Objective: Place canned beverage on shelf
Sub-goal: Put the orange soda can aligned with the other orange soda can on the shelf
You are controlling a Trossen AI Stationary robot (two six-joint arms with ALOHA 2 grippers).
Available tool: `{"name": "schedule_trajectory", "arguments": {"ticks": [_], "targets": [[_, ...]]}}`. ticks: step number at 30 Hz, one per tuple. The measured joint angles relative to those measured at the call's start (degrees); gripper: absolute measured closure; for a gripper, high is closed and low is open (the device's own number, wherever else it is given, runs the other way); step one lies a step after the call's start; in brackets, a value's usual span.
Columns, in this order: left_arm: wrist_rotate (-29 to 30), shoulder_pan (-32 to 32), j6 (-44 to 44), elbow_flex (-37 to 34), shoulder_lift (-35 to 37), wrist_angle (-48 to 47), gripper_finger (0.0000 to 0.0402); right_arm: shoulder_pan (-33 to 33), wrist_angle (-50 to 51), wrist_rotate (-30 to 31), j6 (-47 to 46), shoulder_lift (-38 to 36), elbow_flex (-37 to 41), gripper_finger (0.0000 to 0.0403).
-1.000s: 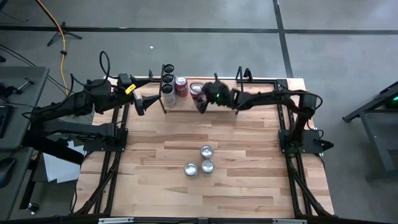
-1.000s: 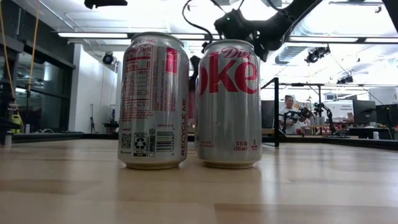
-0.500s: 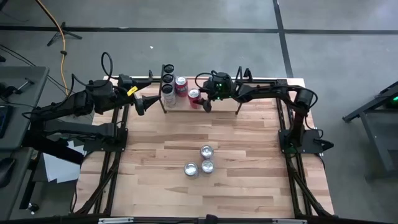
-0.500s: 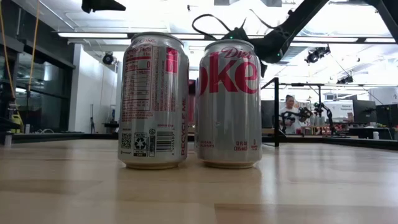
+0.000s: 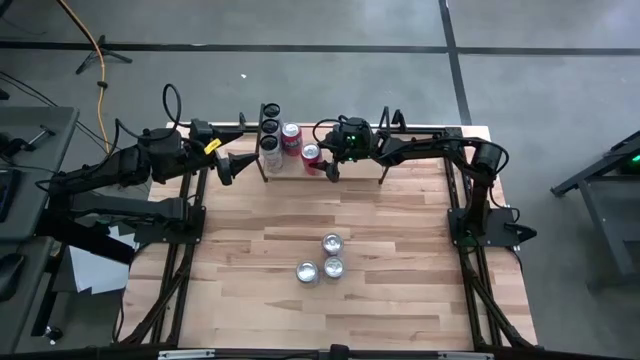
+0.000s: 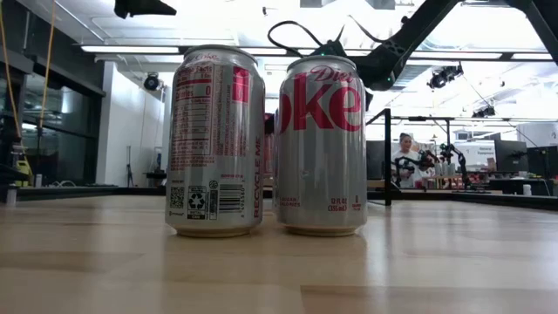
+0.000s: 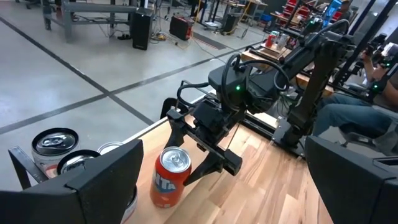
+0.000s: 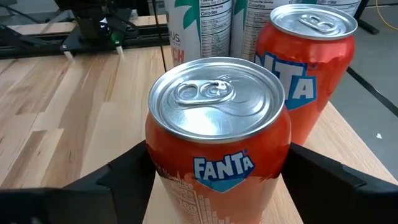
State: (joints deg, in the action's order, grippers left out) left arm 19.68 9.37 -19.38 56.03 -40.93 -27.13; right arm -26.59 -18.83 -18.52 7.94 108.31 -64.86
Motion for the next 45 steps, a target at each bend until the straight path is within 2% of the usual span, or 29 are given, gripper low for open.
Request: {"name": "schedule_trajectory", "arguments": {"ticks": [41,45], "targets": [[0.0,0.0,0.0,0.0,0.0,0.0,0.0002,0.0,0.6,-1.2,1.1,0.1,0.0,0.0100],[0.0,0.0,0.0,0.0,0.0,0.0,0.0002,0.0,0.8,0.7,-0.1,0.1,0.0,0.0100]]}}
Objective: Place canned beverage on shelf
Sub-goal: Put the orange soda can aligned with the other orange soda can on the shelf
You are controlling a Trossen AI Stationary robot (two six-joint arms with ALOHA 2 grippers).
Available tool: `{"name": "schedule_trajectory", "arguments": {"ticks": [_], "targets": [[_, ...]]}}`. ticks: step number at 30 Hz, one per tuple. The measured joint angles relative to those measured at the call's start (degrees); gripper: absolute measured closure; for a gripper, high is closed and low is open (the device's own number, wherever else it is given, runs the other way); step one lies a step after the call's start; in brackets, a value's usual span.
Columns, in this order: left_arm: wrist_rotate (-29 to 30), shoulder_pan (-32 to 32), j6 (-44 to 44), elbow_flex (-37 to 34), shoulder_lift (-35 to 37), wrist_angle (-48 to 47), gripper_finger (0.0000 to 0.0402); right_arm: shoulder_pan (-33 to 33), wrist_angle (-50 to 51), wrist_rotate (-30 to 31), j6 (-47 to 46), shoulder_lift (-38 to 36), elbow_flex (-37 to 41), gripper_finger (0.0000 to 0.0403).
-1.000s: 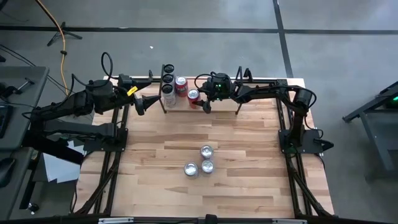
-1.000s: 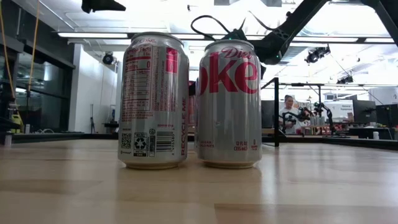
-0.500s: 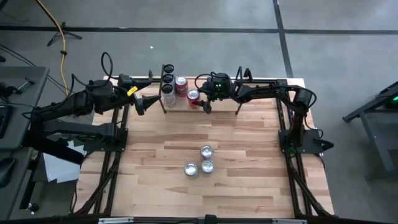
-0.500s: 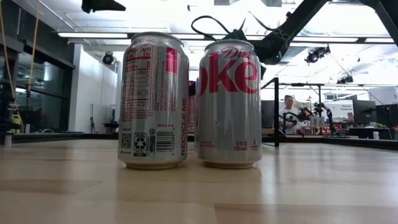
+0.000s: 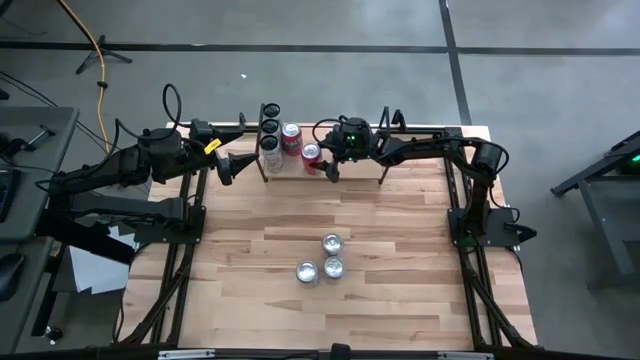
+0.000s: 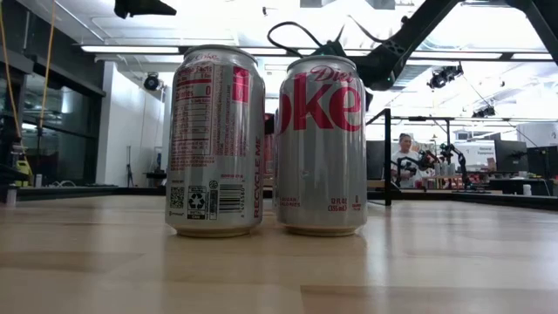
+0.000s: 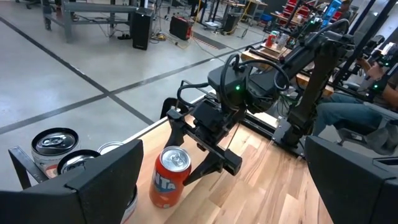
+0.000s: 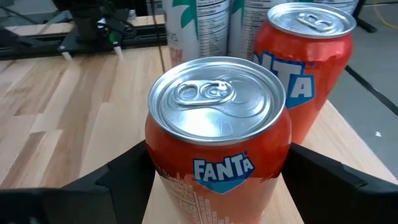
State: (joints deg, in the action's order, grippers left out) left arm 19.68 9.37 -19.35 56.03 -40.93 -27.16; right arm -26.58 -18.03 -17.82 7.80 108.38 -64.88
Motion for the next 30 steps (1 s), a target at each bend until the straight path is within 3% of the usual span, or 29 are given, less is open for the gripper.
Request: {"name": "schedule_trajectory", "arguments": {"ticks": [5,8,11,13,19,30], "targets": [[0.0,0.0,0.0,0.0,0.0,0.0,0.0002,0.0,0.1,0.8,-0.2,0.0,0.0,0.0083],[0.0,0.0,0.0,0.0,0.0,0.0,0.0002,0.0,1.5,1.8,0.0,0.3,0.0,0.0046],[0.0,0.0,0.0,0.0,0.0,0.0,0.0002,0.4,2.9,7.0,0.2,0.2,0.0,0.0011],[0.0,0.0,0.0,0.0,0.0,0.0,0.0002,0.5,4.4,9.8,0.0,0.0,0.0,0.0013],[0.0,0.0,0.0,0.0,0.0,0.0,0.0002,0.2,8.1,10.2,0.2,-4.3,0.1,0.0022],[0.0,0.0,0.0,0.0,0.0,0.0,0.0002,0.8,27.6,9.8,-4.6,-17.5,0.1,0.0022]]}}
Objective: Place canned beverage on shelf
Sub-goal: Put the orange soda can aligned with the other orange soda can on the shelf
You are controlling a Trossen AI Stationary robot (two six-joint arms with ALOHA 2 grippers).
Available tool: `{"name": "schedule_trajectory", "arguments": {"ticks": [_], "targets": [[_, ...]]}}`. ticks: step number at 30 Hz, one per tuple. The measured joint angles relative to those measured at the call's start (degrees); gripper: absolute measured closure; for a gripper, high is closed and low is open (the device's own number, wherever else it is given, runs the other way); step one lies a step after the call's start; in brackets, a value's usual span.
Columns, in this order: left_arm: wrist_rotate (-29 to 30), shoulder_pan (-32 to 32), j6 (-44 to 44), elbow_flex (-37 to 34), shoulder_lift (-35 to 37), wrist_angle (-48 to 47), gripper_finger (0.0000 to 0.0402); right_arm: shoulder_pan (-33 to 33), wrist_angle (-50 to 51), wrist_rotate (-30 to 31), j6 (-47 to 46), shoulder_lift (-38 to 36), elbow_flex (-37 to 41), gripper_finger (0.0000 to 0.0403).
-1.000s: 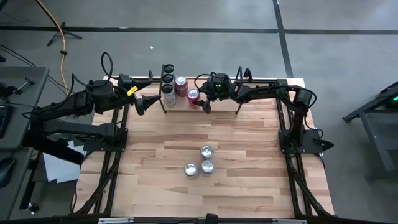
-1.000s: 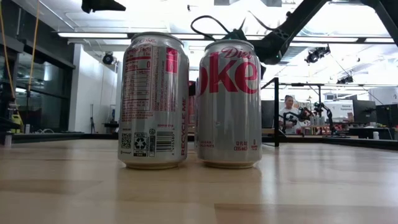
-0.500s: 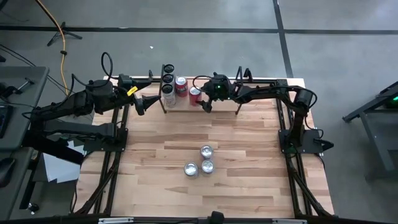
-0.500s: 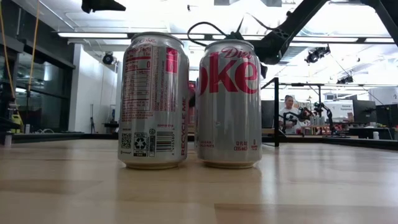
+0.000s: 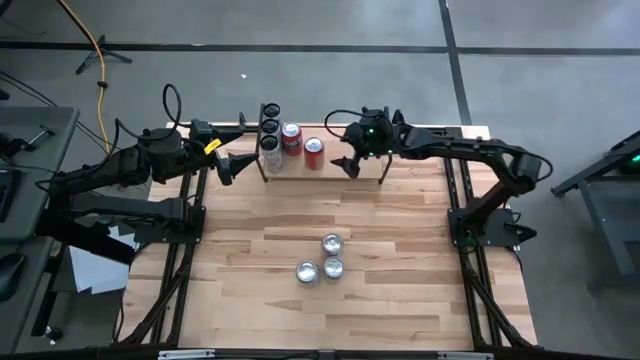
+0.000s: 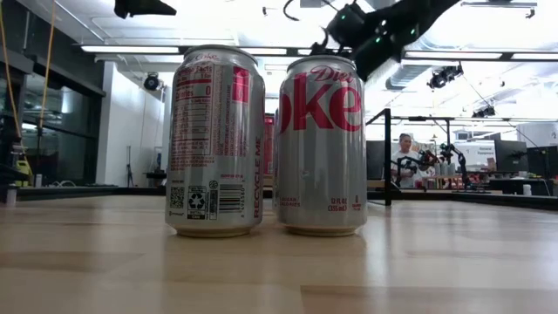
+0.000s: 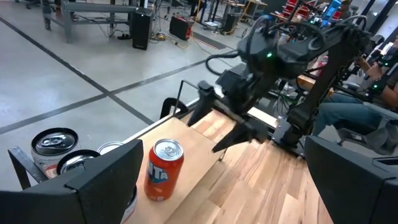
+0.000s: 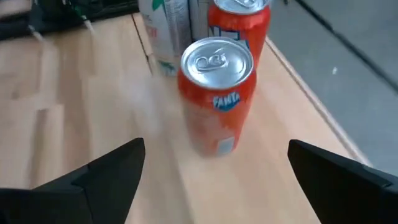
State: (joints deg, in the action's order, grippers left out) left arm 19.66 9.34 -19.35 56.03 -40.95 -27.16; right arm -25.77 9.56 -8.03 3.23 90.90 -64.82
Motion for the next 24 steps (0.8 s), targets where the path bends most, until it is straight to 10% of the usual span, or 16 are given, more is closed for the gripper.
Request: {"name": "schedule_trajectory", "arguments": {"ticks": [9,19,24], "targets": [[0.0,0.0,0.0,0.0,0.0,0.0,0.0002,8.4,5.2,0.3,-18.0,-1.8,0.0,0.0022],[-0.1,0.0,1.5,0.0,0.0,0.0,0.0002,25.6,-4.7,52.0,-36.1,10.9,-7.1,0.0022],[-2.9,0.0,1.5,0.0,0.0,0.0,0.0002,26.5,7.8,61.8,-36.9,21.8,-23.4,0.0022]]}}
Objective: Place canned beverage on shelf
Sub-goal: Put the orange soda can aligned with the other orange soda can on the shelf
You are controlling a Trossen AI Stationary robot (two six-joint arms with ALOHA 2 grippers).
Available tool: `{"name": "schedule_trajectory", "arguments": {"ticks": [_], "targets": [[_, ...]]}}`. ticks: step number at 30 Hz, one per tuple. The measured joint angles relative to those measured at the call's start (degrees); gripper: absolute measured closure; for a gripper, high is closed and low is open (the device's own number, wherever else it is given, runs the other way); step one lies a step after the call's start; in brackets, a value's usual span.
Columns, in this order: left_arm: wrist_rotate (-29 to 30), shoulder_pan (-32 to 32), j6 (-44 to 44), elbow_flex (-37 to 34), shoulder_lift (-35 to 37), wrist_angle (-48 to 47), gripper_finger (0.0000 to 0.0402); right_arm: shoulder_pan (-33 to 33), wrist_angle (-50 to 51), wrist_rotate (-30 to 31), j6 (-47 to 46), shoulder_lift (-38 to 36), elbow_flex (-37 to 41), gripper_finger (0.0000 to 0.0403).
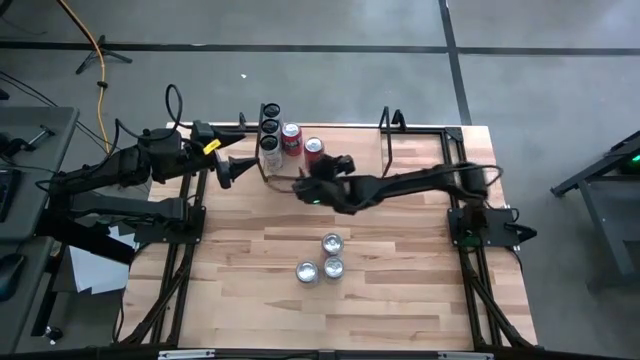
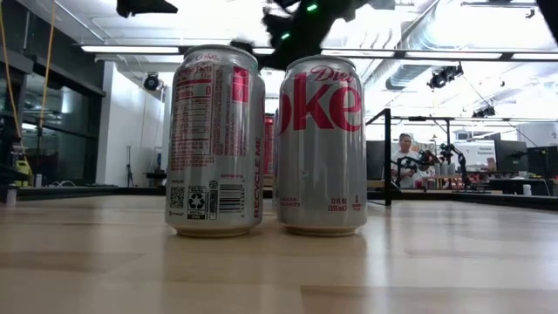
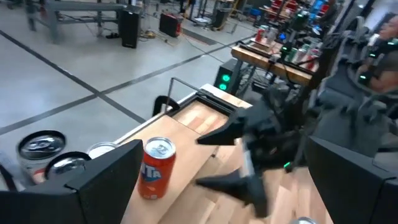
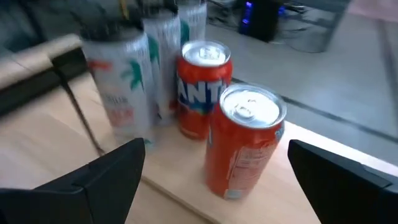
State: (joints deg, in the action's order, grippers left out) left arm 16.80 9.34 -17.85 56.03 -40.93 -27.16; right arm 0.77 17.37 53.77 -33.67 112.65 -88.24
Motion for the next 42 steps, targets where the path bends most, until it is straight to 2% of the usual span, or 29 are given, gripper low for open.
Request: {"name": "schedule_trajectory", "arguments": {"ticks": [5,9,14,31,38,42], "targets": [[-1.5,0.0,0.0,0.0,0.0,0.0,0.0002,-0.1,16.9,2.7,-9.1,8.7,-13.1,0.0022],[-1.5,0.0,0.0,0.0,0.0,0.0,0.0002,-0.1,23.7,3.2,-17.8,12.2,-16.4,0.0022],[-1.5,0.0,0.0,0.0,0.0,0.0,0.0002,-0.8,20.7,4.2,-20.5,13.3,-16.7,0.0022],[-1.5,0.0,0.0,0.0,0.0,0.0,0.0002,-7.3,11.0,3.4,-18.7,15.6,-16.7,0.0022],[-1.5,0.0,1.3,0.0,0.0,0.0,0.0002,-9.0,10.2,-1.3,-14.8,15.6,-16.7,0.0023],[-1.5,0.0,2.0,0.0,0.0,0.0,0.0002,-9.4,10.5,-3.3,-11.2,15.6,-16.7,0.0047]]}}
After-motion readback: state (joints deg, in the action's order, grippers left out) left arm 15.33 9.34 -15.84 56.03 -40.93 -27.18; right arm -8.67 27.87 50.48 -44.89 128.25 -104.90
